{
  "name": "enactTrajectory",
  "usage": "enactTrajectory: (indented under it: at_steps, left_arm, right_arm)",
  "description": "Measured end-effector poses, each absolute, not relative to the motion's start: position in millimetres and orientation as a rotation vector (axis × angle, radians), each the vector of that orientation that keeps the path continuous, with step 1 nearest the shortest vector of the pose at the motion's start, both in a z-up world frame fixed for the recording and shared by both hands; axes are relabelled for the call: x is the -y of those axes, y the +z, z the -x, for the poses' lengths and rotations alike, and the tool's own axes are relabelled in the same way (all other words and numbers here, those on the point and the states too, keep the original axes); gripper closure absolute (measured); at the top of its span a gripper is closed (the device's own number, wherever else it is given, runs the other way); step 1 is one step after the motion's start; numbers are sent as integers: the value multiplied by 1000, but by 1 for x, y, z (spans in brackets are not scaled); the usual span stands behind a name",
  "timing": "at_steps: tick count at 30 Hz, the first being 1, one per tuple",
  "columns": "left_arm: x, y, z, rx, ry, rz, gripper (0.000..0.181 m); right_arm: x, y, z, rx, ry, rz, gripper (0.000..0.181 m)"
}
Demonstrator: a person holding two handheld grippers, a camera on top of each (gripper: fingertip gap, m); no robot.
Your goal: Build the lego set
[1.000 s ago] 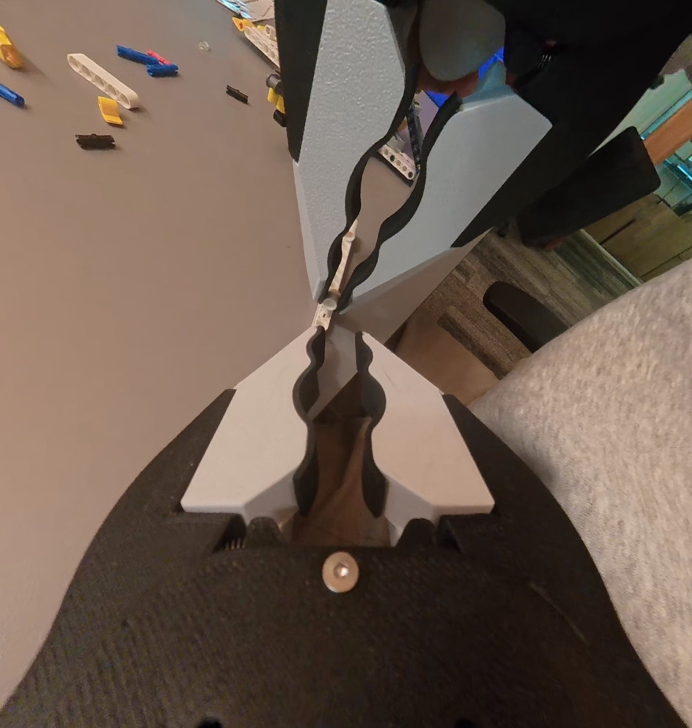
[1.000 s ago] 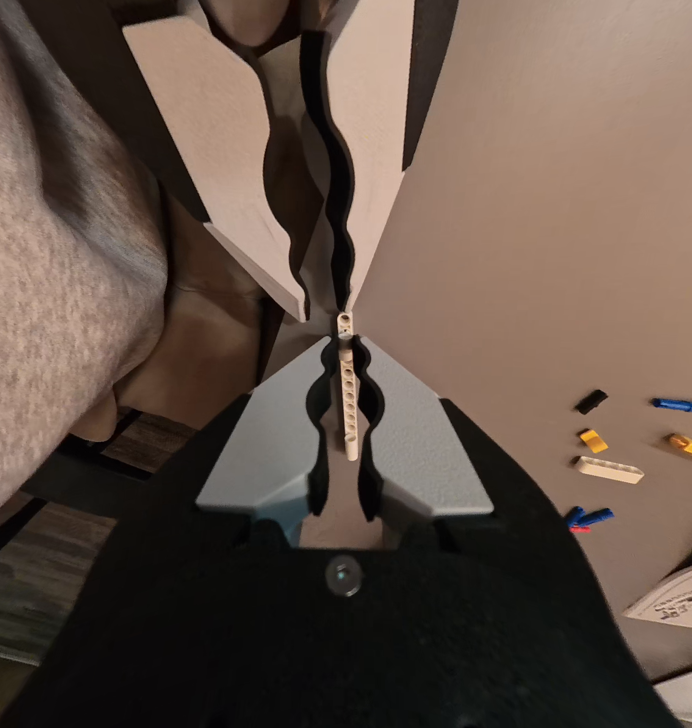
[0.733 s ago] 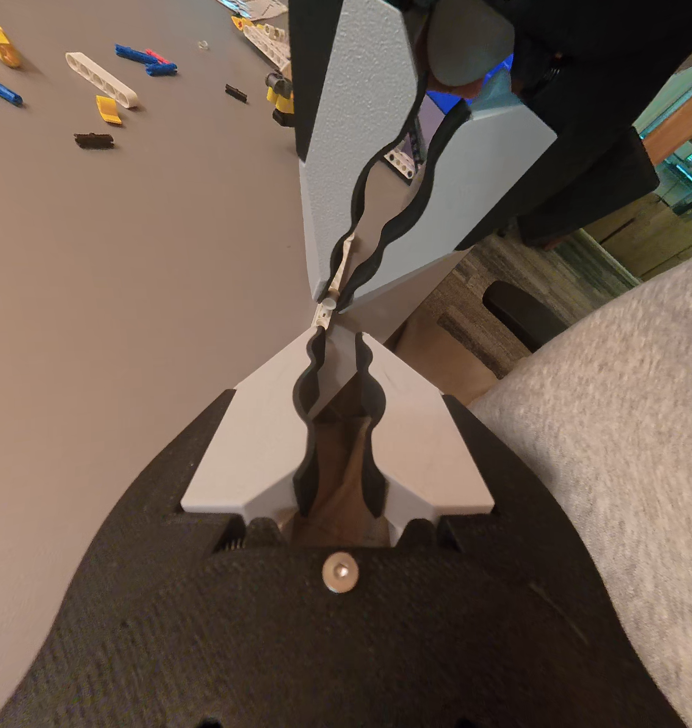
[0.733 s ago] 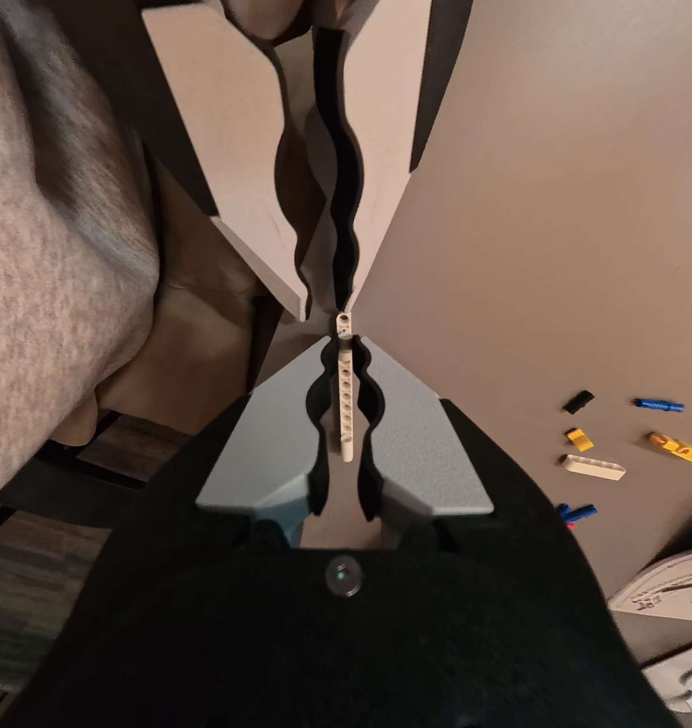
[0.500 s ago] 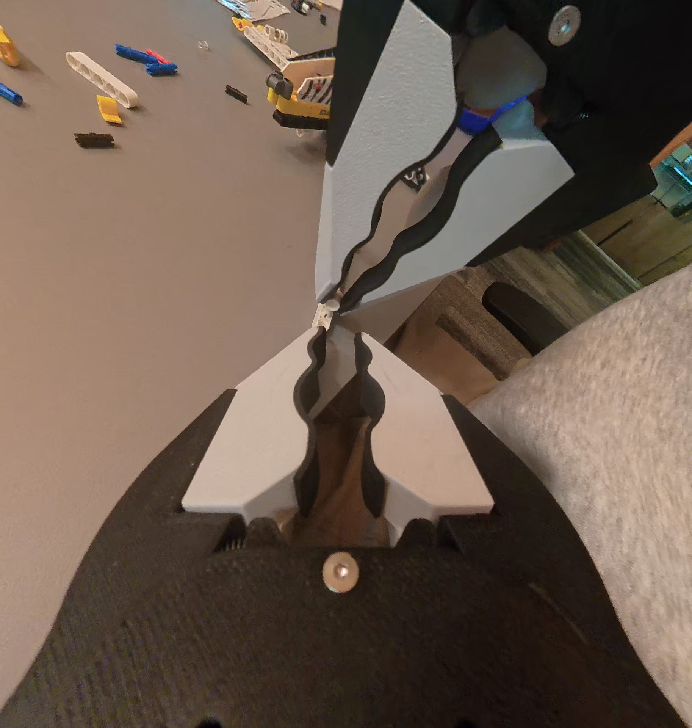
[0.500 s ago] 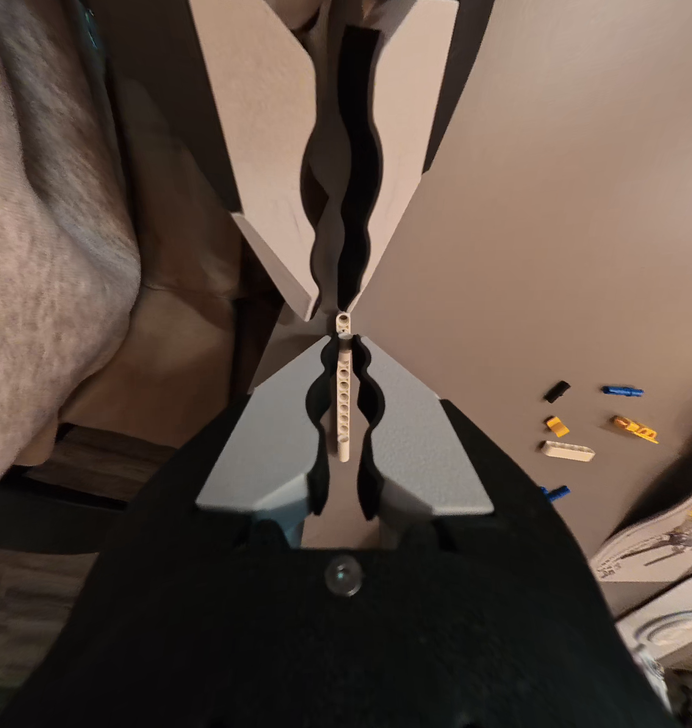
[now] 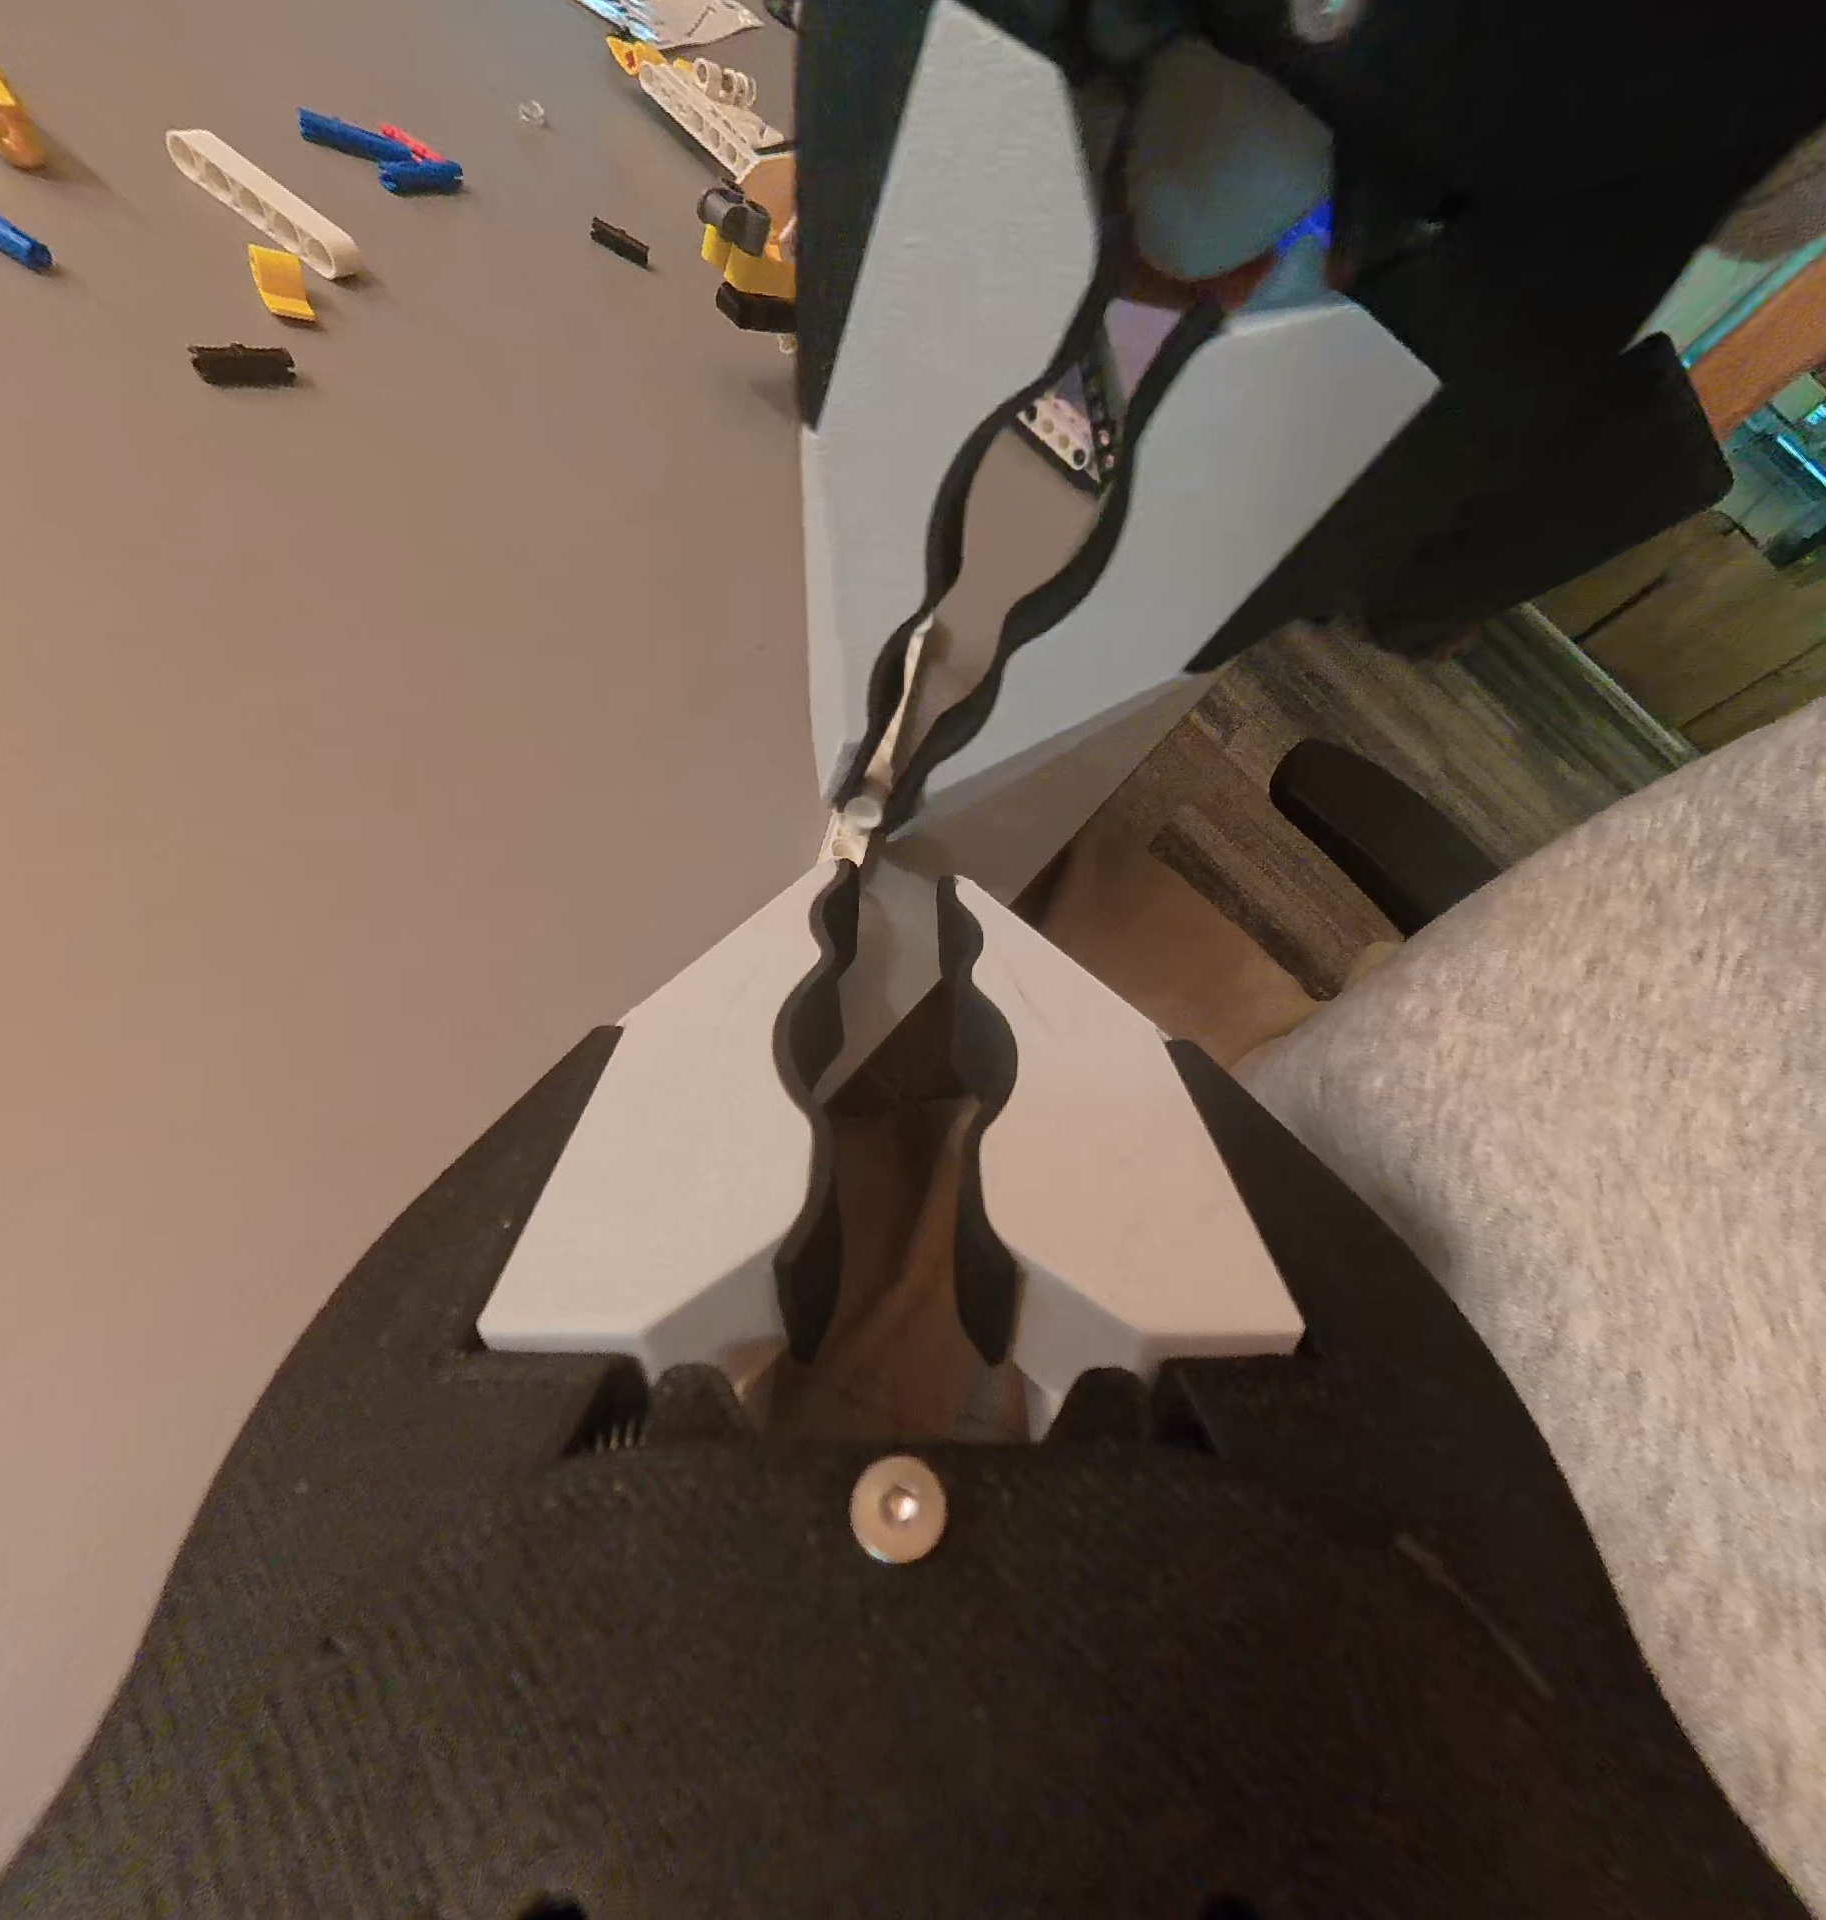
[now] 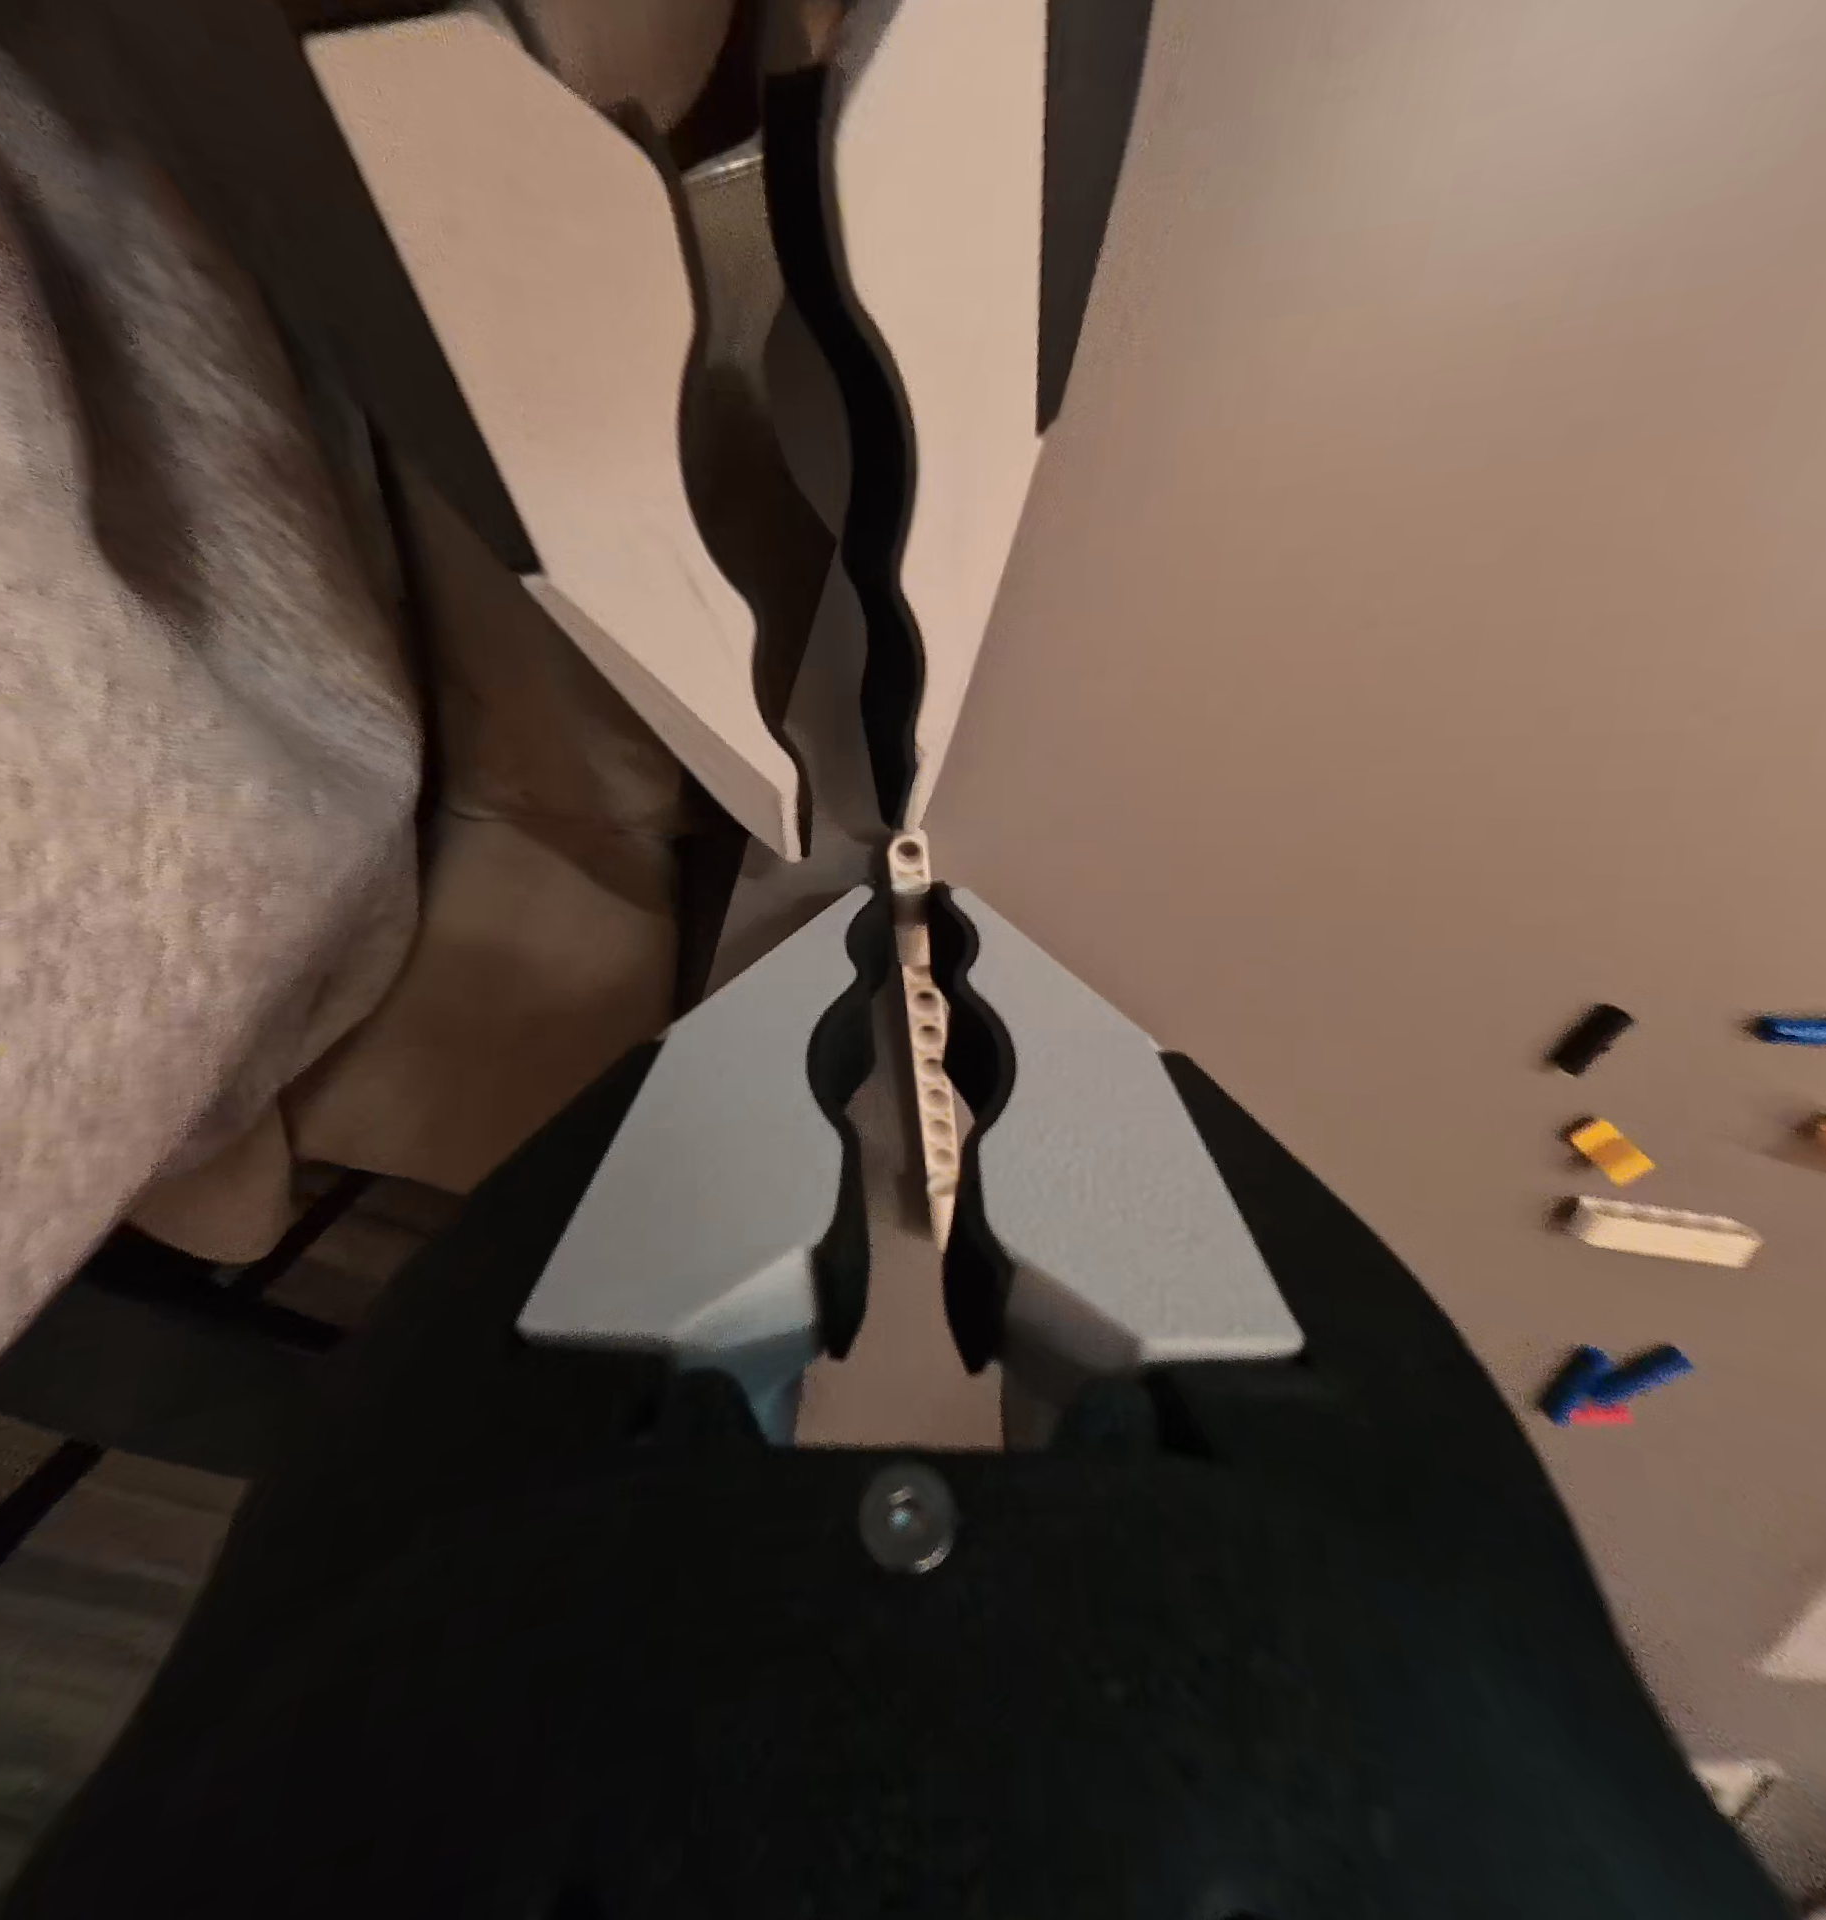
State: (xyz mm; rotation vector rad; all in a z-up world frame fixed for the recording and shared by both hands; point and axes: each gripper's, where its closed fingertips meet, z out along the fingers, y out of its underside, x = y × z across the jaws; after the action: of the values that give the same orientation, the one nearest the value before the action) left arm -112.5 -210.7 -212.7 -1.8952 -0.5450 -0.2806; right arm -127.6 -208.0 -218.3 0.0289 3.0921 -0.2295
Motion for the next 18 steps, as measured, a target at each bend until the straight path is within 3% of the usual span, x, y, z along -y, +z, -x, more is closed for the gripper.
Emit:
enactTrajectory:
  at_steps: [11, 13, 18]
  left_arm:
    - [212, -211, 112, 539, -290, 1886, 167]
    - [212, -211, 112, 540, -289, 1882, 167]
    - [212, -209, 112, 533, -286, 1870, 166]
  right_arm:
    - [210, -221, 127, -3092, -363, -19, 175]
    - [208, -225, 128, -3122, -387, -38, 154]
    - [212, -212, 132, -3096, -672, -223, 135]
